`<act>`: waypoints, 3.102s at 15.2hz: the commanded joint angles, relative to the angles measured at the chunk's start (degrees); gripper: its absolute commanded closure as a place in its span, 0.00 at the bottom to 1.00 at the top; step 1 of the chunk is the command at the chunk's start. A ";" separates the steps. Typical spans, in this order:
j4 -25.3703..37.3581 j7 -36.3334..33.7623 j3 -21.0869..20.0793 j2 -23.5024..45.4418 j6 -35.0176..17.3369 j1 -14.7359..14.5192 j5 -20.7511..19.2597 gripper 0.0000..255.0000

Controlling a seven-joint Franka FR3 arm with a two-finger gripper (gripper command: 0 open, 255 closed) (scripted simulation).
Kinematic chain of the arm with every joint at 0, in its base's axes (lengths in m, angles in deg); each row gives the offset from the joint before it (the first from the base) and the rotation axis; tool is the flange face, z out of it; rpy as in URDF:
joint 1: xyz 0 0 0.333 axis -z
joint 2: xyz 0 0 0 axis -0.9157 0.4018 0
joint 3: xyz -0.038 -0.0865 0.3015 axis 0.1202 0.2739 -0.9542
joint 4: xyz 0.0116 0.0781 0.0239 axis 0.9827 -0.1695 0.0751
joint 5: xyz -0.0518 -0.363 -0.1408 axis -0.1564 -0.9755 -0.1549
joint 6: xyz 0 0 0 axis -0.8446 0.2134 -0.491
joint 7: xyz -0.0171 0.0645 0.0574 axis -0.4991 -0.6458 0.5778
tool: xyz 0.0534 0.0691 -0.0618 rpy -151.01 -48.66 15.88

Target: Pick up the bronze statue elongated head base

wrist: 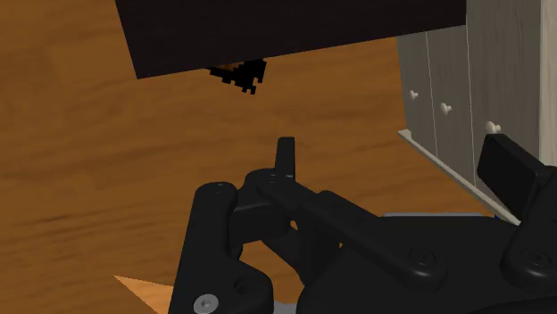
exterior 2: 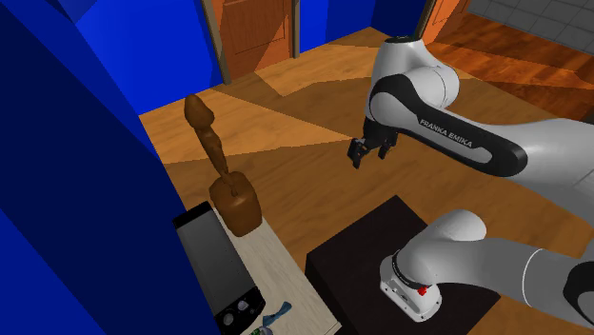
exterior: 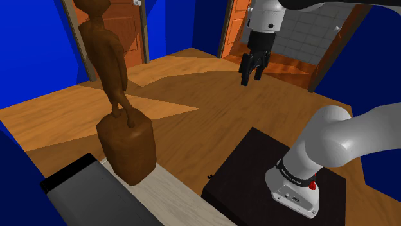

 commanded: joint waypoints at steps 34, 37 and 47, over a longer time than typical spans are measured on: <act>17.80 -43.93 -57.60 20.12 -45.49 12.00 -23.64 0.00; 16.06 -45.39 -58.67 20.32 -47.32 12.71 -24.46 0.00; 13.90 -47.15 -59.99 20.51 -49.62 13.73 -25.48 1.00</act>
